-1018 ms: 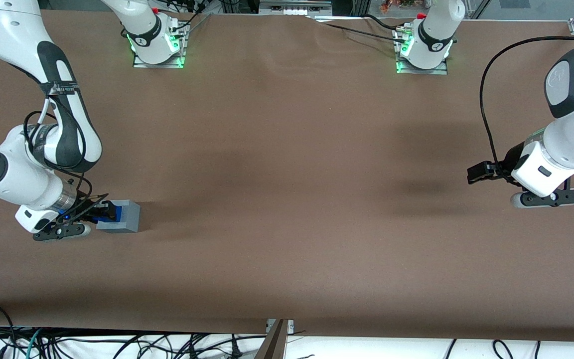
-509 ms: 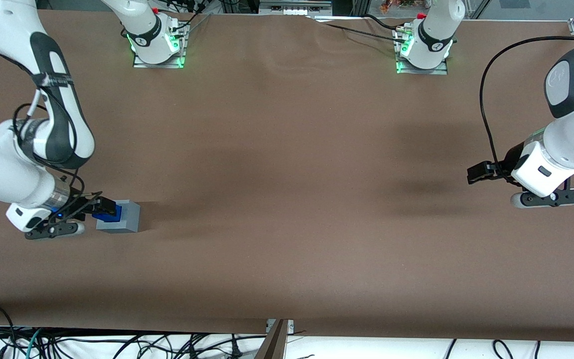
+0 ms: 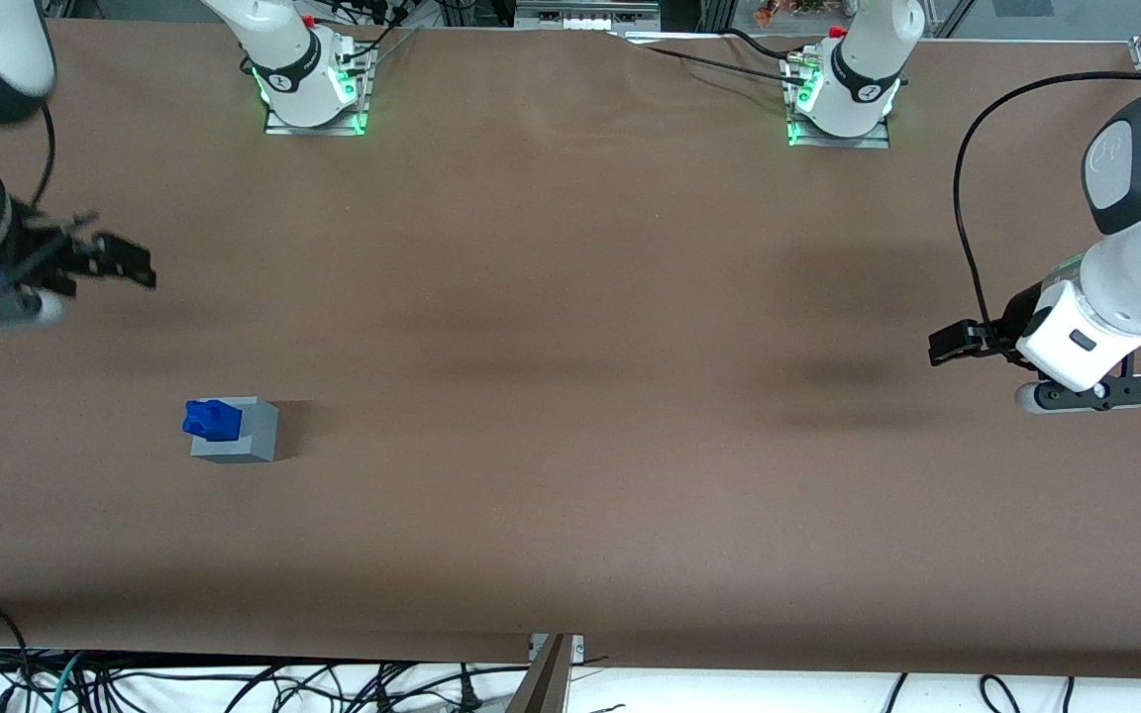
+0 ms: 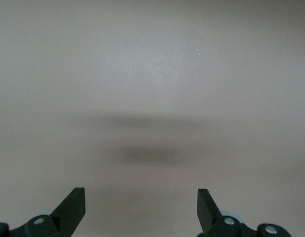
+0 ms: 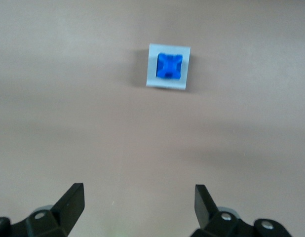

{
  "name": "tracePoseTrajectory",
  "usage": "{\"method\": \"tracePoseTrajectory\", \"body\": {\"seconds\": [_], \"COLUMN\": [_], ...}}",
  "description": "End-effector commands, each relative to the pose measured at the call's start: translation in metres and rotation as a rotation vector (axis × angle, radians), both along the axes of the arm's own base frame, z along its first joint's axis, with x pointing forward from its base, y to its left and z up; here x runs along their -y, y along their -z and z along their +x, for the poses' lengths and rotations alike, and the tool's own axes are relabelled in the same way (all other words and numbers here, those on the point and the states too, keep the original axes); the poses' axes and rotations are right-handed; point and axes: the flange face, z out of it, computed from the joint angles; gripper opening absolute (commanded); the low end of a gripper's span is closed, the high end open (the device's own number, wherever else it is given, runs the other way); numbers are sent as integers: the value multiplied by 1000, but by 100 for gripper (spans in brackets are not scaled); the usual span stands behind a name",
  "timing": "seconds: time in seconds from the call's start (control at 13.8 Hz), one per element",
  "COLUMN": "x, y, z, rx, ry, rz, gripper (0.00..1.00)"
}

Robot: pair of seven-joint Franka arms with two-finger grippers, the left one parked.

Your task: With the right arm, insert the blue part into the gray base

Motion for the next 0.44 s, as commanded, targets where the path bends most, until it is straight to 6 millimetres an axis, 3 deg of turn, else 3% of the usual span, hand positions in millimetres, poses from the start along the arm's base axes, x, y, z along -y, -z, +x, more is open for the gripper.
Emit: {"method": "tracePoseTrajectory", "body": {"seconds": [0.0,0.36], "x": [-3,-4], "y": [0,-1], "z": [-2,-2], "rx": [-5,-1], "ry": [9,1], "rz": [-17,-22], "gripper": [99,99]}}
